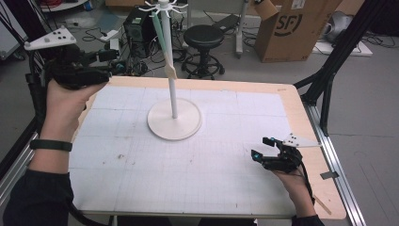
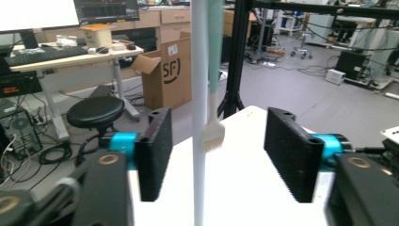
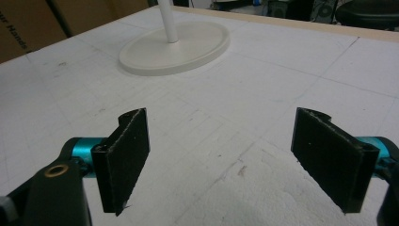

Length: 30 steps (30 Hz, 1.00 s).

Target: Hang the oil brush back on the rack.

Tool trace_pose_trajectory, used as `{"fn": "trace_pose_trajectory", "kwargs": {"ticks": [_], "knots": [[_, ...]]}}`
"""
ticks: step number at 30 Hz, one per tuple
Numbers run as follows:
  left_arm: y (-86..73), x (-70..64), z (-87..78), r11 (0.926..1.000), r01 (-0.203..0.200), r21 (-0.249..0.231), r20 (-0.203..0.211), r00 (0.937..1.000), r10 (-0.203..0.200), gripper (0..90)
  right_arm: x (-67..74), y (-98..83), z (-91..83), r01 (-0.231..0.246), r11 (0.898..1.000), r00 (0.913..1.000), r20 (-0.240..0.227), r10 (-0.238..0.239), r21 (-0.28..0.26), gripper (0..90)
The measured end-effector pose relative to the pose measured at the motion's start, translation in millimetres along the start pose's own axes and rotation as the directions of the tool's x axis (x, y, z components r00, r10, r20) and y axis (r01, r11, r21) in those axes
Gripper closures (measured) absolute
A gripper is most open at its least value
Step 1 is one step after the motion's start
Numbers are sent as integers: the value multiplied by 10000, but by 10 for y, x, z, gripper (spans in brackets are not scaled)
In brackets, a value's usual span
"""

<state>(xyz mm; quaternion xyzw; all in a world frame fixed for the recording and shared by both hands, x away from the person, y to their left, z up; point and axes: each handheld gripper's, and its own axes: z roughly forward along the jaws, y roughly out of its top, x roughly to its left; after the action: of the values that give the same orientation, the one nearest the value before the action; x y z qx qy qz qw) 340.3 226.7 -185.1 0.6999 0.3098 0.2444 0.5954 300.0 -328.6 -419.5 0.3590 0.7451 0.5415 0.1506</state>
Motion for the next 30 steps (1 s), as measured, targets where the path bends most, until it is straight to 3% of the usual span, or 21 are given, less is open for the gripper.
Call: {"fn": "trace_pose_trajectory", "kwargs": {"ticks": [5,9,15,23,30], "knots": [[-308,-117,-56,9986,-482,196,95,9988,480,303,3,-3,11,51,10000,10000,-1,-51,57,193],[-635,-192,-90,9983,-483,328,464,9978,467,267,9,-6,17,82,9999,10000,-9,-82,115,192],[-1179,-249,-132,9951,-710,694,440,9967,680,235,11,-9,19,33,9998,10000,10,-33,181,192],[-1802,-191,-189,9973,-101,734,213,9997,85,191,-8,-33,21,36,9997,10000,67,-38,259,191],[-2106,-232,-154,9935,-323,1093,88,9995,316,164,-20,-47,28,-50,9996,9999,111,47,287,185]]}}
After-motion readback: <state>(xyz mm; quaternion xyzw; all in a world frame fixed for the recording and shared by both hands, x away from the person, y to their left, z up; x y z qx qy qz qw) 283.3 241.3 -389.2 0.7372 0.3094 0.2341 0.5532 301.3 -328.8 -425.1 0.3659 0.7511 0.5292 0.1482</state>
